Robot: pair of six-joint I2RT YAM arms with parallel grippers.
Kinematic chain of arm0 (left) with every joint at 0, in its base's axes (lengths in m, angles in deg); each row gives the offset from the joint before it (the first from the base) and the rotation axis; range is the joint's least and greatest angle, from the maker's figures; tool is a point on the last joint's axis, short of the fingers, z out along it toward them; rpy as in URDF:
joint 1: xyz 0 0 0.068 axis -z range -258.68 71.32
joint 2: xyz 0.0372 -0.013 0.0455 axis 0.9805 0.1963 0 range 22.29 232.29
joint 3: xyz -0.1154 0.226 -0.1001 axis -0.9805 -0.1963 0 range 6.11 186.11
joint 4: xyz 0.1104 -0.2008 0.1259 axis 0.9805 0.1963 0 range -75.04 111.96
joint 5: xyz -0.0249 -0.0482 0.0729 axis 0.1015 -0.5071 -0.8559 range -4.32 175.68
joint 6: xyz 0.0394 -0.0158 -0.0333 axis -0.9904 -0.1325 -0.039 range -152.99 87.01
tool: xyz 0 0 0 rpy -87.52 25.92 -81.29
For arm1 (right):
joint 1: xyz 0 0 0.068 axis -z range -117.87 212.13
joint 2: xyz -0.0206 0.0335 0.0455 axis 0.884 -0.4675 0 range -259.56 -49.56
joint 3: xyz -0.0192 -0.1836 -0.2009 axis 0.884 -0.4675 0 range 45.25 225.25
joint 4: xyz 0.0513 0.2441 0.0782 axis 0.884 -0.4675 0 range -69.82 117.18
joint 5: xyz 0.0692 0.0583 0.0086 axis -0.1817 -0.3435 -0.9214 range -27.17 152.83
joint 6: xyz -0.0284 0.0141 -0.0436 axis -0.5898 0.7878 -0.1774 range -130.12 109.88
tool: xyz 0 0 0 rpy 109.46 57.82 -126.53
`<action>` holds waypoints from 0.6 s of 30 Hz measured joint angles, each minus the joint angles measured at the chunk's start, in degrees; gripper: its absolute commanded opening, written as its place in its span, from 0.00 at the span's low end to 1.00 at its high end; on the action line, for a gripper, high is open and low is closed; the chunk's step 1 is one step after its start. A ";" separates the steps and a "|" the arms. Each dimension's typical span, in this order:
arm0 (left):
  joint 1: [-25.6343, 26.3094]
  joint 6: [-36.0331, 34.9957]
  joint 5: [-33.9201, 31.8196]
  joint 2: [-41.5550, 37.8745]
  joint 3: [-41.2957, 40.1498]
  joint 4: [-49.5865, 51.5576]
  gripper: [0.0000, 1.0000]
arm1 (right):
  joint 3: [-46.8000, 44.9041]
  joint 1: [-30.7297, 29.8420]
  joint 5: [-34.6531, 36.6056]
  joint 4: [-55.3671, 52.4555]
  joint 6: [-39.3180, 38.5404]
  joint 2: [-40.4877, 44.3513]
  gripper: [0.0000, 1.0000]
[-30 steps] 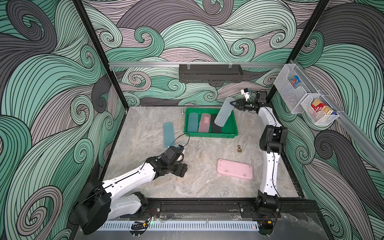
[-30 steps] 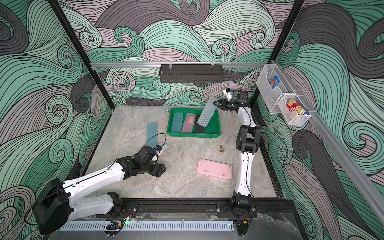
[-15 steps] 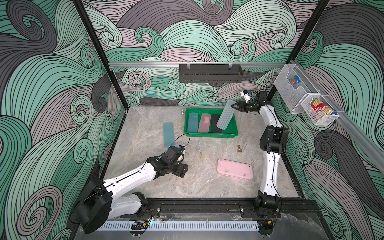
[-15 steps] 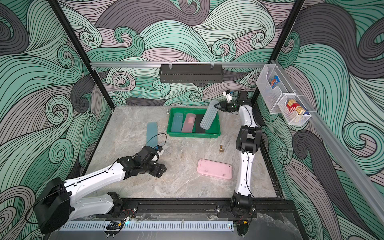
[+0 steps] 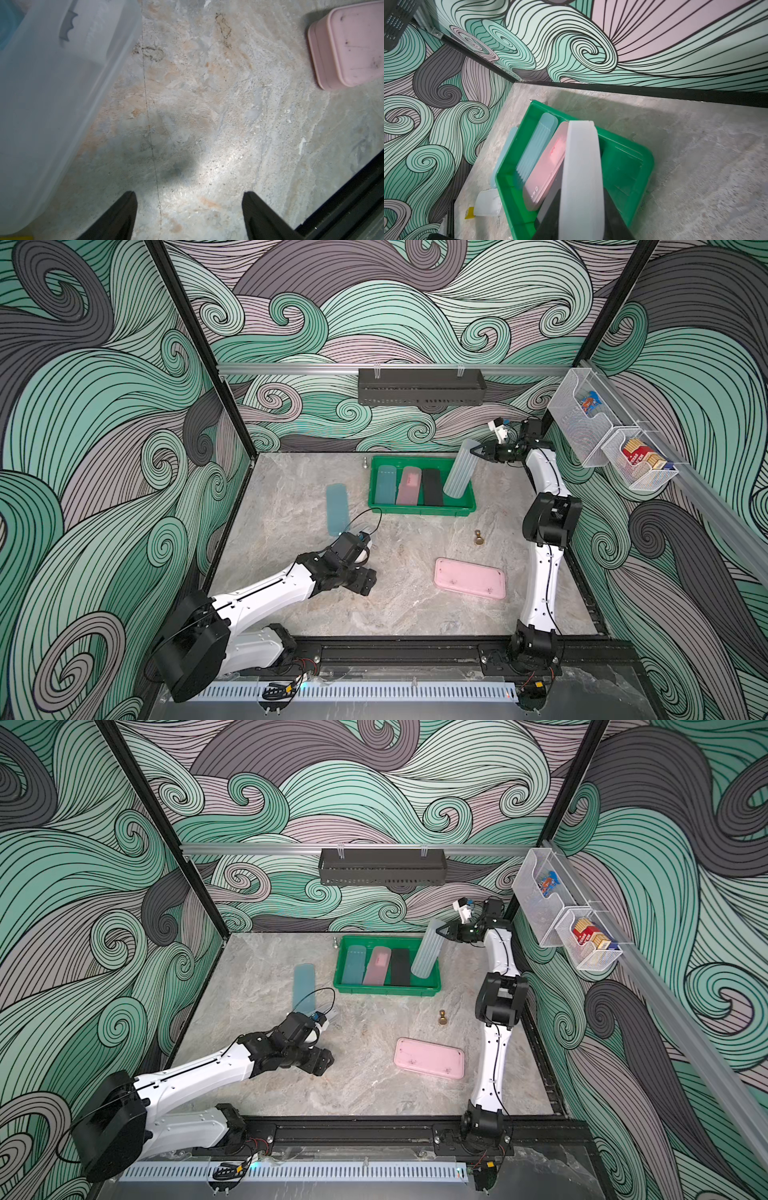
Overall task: Put the pencil case into the storage box
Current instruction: Place the pencil case at the storage box.
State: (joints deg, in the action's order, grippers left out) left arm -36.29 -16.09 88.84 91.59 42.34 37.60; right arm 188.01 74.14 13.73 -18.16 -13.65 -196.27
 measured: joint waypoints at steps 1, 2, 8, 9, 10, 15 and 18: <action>0.00 0.00 0.04 0.00 0.00 -0.02 0.83 | 0.68 0.13 0.44 -0.37 -0.44 -0.55 0.00; 0.00 0.00 0.07 0.00 0.00 0.00 0.83 | 0.98 0.17 0.68 -0.59 -0.66 -1.01 0.00; -0.02 -0.02 0.15 0.00 0.00 -0.02 0.83 | 1.88 -1.16 1.40 -4.07 -2.67 -2.03 0.00; -0.02 -0.02 0.17 0.00 0.00 0.00 0.83 | 1.95 -1.62 1.62 -4.39 -3.06 -2.03 0.00; -0.02 -0.04 0.20 0.00 0.00 0.00 0.83 | 1.95 -2.23 1.81 -4.68 -3.41 -2.03 0.00; -0.02 -0.35 0.35 0.00 0.00 -0.02 0.83 | 1.81 -4.50 2.95 -6.38 -4.17 -2.03 0.00; -0.02 -0.42 0.35 0.00 0.00 -0.02 0.83 | 1.81 -5.60 4.94 -7.19 -5.07 -2.01 0.12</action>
State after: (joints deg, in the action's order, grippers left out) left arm -36.31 -16.50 89.19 91.59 42.34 37.58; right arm 189.82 68.54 18.67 -25.36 -18.72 -198.28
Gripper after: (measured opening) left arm 0.832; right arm 0.044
